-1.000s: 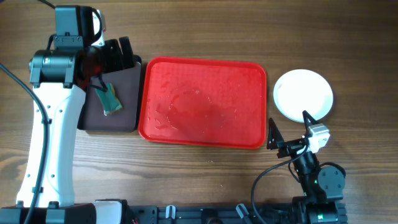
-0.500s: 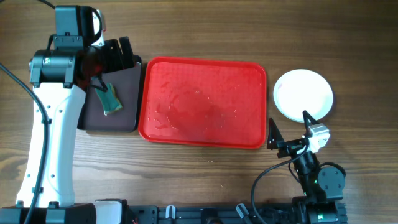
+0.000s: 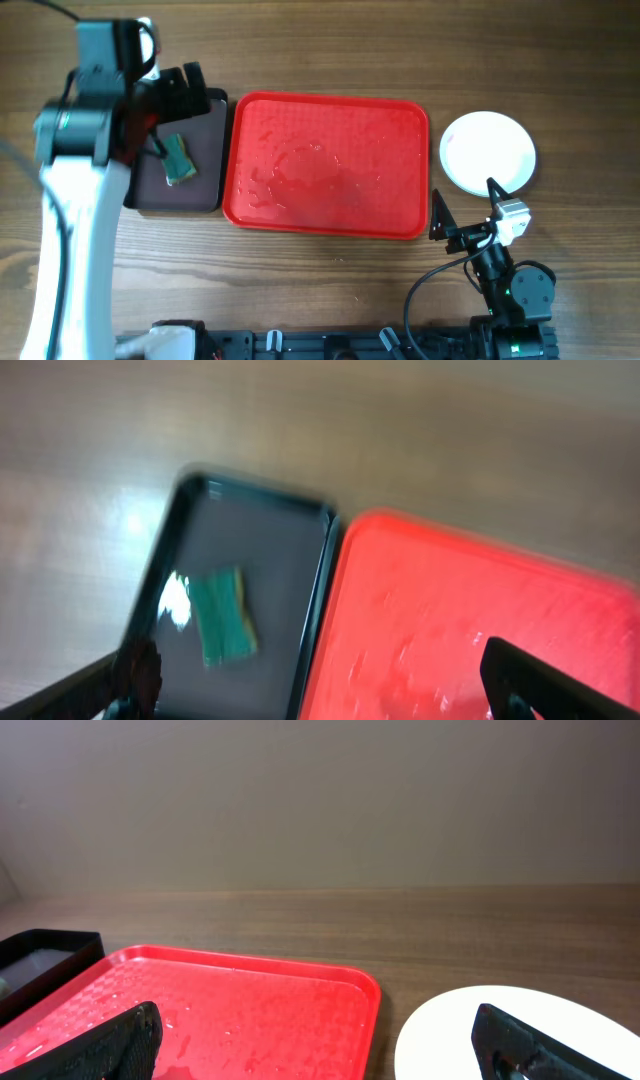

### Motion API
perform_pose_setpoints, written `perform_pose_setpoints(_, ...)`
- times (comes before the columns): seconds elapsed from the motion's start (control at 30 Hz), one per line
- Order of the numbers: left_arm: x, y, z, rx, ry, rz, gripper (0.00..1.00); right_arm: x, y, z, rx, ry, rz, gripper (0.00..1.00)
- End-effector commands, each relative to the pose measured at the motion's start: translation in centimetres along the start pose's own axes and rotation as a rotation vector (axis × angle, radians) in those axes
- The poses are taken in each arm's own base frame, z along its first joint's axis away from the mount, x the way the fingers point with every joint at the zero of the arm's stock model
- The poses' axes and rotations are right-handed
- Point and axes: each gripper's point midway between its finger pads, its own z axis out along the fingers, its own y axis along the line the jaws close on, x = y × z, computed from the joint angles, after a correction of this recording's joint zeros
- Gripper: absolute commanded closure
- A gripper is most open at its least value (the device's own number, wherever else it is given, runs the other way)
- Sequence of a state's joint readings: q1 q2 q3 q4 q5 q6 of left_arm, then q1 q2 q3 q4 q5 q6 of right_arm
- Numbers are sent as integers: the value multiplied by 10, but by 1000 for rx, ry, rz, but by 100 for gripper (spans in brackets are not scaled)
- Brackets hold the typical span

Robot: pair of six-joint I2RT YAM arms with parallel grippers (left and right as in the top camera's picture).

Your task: Clean dirty plates on tray and stack at the side

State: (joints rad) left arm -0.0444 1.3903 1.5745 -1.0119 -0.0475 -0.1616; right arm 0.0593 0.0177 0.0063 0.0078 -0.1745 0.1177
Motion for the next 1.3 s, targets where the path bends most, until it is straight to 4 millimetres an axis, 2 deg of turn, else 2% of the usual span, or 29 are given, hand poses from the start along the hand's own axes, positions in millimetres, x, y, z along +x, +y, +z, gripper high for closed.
perform_pose_setpoints(0.0, -11, 1, -58, 51, -250, -10, 0, -1, -3, 0, 17, -4, -11, 0)
perform_pose_setpoints(0.1, -1, 3, -73, 86, -379, -16, 0, -1, -3, 0, 17, -4, -11, 0)
perform_pose_setpoints(0.23, 31, 8, -78, 142, -536, -20, 0, -1, -3, 0, 17, -4, -11, 0)
perform_pose_setpoints(0.47, 93, 15, -61, 213, -696, -14, 0, -1, -3, 0, 17, -4, -11, 0)
perform_pose_setpoints(0.63, 119, 16, -46, 259, -791, -6, 0, -1, -3, 0, 17, -4, -11, 1)
perform_pose_setpoints(0.93, 154, 21, -7, 266, -812, 4, 0, -1, -3, 0, 17, -4, -11, 0)
perform_pose_setpoints(1.27, 171, 24, 6, 246, -794, 51, 0, -1, -3, 0, 17, -4, -11, 0)
